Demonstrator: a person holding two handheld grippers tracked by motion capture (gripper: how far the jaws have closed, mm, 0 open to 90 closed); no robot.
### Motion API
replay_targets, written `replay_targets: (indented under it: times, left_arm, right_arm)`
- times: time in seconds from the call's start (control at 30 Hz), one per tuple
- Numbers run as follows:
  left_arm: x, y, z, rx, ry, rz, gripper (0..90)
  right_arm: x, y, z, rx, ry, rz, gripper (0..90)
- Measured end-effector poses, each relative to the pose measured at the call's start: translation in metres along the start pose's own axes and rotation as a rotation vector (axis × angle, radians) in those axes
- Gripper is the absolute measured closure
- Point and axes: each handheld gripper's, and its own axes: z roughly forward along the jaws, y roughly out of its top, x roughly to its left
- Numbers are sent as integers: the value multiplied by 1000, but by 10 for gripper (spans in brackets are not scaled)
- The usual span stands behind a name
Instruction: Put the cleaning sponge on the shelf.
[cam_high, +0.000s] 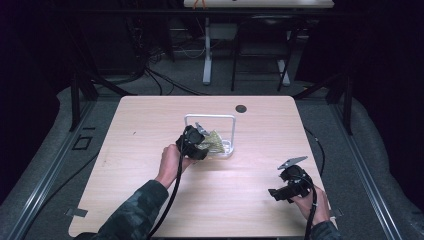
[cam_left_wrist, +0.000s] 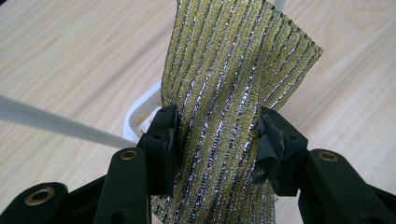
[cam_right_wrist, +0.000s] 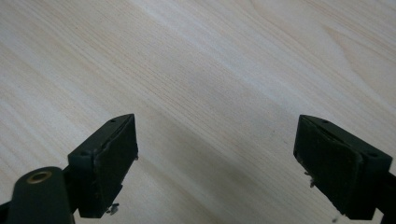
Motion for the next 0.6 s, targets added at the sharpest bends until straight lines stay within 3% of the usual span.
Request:
replay_targets:
  times: [0.27,0.6]
  left_arm:
    - [-6,12,16,8,33,29,519]
    - [-5,12,33,16,51,33,512]
  right_arm:
    - [0,0,0,2,0,-4,131]
    - [0,0,-1,-3,5,-5,131]
